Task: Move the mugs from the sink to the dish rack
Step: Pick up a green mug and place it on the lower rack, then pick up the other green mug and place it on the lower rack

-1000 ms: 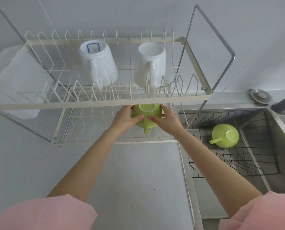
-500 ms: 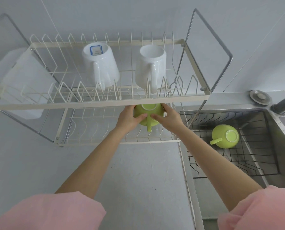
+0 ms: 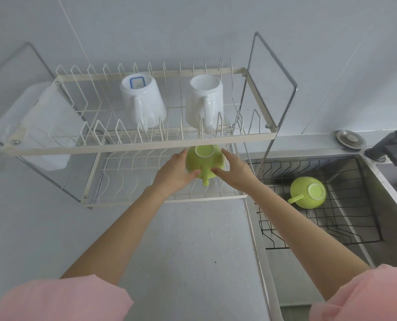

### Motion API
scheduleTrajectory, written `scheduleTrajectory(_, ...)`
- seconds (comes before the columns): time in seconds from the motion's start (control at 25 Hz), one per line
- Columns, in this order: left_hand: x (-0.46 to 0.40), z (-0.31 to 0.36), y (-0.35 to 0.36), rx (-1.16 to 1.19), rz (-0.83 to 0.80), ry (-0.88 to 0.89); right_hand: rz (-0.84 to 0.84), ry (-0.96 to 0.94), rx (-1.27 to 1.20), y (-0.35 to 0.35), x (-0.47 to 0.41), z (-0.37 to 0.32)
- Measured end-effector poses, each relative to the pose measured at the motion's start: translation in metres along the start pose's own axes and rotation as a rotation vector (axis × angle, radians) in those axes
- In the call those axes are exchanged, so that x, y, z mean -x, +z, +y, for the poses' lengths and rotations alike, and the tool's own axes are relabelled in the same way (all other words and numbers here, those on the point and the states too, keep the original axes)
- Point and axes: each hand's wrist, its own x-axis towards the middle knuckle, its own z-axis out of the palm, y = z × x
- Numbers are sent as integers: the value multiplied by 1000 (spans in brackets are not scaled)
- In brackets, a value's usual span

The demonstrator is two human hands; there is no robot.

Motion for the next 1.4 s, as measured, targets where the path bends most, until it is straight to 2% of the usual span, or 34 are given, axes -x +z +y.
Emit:
scheduleTrajectory(0.2, 42, 12, -3, -348, -13, 98, 9, -153, 153, 0, 45, 8)
scheduleTrajectory(0.44, 91, 35, 28, -480, 30, 204, 31, -171, 293, -7, 100, 42)
scheduleTrajectory(0.72, 111, 90, 84, -451, -18, 221, 18, -85, 320, -43, 135, 117)
scheduleTrajectory(1.0, 94, 160, 140, -385, -68, 230, -21, 33, 333, -97, 148, 194)
scheduleTrajectory(1.4, 47, 229, 202, -202, -129, 92, -107, 100, 217, -146, 118, 278)
